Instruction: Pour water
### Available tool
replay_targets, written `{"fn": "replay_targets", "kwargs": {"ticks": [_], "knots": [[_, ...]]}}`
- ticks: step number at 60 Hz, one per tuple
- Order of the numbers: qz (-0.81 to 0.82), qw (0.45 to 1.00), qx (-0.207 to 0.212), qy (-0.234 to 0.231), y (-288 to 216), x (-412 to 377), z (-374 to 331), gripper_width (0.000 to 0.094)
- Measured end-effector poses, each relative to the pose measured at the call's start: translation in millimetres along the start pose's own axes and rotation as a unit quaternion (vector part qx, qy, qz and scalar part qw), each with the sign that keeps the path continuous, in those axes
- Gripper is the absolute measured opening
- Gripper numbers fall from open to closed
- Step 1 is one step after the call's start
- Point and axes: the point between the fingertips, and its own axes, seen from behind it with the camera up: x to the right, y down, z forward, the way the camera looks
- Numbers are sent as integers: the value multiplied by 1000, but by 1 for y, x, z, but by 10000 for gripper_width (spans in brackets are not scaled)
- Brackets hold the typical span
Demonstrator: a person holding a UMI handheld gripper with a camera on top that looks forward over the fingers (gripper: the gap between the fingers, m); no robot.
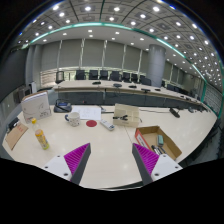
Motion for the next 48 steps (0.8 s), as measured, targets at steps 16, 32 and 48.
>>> {"fn": "replay_targets", "kwargs": {"ticks": [16, 32, 48], "knots": [[-14, 997, -4, -76, 23, -85, 5, 859], [-37, 983, -5, -180, 58, -253, 24, 863], [-33, 982, 50, -177, 58, -400, 109, 856]]}}
